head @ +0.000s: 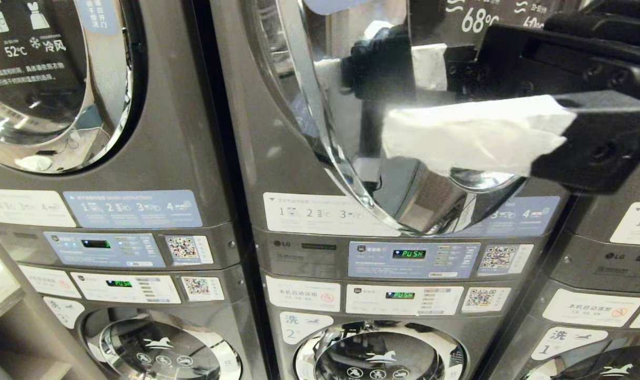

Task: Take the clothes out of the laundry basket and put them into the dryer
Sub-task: Open the dryer

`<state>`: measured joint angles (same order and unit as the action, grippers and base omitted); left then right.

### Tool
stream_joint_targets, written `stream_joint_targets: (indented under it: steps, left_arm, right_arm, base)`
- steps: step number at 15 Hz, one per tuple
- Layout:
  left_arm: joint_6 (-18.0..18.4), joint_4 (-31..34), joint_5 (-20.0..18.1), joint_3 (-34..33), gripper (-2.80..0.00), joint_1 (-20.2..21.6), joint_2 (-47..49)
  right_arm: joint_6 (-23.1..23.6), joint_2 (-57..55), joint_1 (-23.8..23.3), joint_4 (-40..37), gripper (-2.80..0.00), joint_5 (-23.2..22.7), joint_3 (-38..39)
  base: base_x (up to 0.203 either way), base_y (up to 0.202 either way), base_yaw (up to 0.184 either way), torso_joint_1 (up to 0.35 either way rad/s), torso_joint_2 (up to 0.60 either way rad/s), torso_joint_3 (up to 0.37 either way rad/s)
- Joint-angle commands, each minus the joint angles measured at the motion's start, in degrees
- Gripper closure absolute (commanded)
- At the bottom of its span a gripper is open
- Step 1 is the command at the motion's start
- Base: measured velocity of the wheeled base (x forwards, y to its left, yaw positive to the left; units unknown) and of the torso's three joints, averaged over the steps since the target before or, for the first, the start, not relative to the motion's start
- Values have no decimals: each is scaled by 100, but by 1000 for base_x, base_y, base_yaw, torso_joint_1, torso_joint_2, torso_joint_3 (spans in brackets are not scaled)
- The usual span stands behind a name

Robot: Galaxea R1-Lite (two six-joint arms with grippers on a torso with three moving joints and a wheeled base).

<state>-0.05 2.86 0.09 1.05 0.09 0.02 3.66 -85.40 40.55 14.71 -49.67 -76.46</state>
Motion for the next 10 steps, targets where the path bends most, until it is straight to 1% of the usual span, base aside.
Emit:
stream_joint_targets:
  steps: [1, 3, 4, 5, 6, 10]
  left_arm:
    - [1, 4, -1, 9, 0, -1, -2]
    - [4, 4, -1, 1, 0, -1, -2]
    - [-4, 4, -1, 9, 0, -1, -2]
    - [-4, 4, -1, 1, 0, -1, -2]
    - [2, 4, -1, 1, 0, -1, -2]
    - [-4, 4, -1, 9, 0, -1, -2]
  right_arm:
    - [-1, 539, -2, 5, -280, -40, 438]
    - [-3, 871, -22, 5, -280, -24, 738]
    - [-20, 957, -64, 13, -280, 22, 762]
    - [-26, 1006, -145, 14, -280, 148, 747]
    - [-77, 1073, -223, 14, -280, 395, 716]
    - [-412, 1251, -717, 22, -280, 467, 717]
  base:
    - [0, 0, 0, 0, 0, 0]
    - [0, 0, 0, 0, 0, 0]
    - [0, 0, 0, 0, 0, 0]
    - [0, 0, 0, 0, 0, 0]
    - [0, 0, 0, 0, 0, 0]
    - [0, 0, 0, 0, 0, 0]
